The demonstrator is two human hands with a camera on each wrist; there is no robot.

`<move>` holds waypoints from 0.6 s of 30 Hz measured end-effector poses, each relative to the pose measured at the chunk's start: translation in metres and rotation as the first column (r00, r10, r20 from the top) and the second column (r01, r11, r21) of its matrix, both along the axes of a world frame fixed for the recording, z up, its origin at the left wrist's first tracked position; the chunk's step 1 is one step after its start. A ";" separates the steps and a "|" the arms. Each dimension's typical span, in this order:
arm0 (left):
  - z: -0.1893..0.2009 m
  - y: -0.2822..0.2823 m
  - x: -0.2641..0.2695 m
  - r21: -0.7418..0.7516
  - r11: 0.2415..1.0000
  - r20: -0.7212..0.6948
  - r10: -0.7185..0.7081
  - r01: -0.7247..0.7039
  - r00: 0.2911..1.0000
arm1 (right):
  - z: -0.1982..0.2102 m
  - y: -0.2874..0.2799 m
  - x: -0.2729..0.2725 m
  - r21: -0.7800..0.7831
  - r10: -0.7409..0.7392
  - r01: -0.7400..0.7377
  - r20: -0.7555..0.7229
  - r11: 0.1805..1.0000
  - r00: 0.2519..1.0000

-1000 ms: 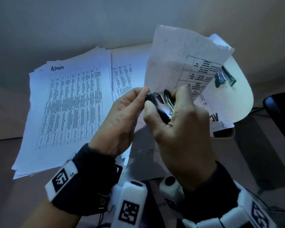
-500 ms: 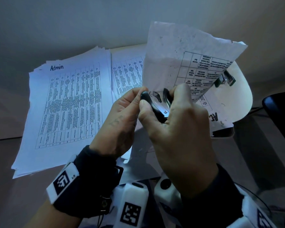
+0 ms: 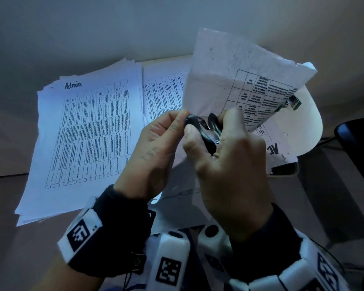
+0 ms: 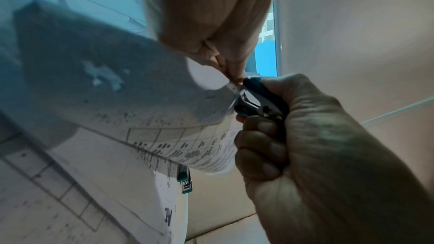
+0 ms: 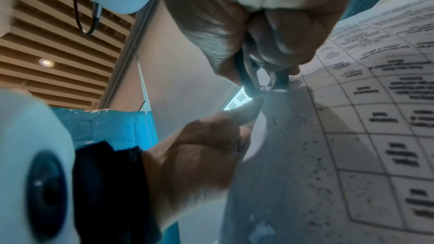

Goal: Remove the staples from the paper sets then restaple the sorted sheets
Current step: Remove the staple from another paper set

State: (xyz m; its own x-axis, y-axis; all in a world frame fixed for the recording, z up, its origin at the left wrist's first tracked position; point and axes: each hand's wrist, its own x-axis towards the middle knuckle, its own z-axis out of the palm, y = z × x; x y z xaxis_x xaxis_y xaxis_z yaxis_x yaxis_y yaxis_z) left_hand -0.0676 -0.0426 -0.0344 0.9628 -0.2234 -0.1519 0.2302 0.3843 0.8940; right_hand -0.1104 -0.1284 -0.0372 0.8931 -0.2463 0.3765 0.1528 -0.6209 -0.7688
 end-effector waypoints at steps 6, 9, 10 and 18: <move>-0.006 0.003 -0.002 0.094 0.995 0.066 0.022 -0.028 0.998 | 0.010 -0.002 0.003 0.201 0.037 -0.015 -0.106 0.979 0.994; -0.003 0.000 -0.003 0.100 0.995 0.083 0.018 -0.026 0.996 | 0.009 -0.007 0.009 0.234 0.047 -0.009 -0.161 0.972 0.986; -0.002 0.000 -0.002 0.117 0.993 0.093 0.022 -0.033 0.995 | 0.009 -0.010 0.011 0.255 0.058 -0.013 -0.168 0.967 0.984; -0.002 -0.002 -0.003 0.112 0.992 0.110 0.046 -0.058 0.993 | 0.005 -0.005 0.010 0.237 0.017 0.005 -0.091 0.971 0.996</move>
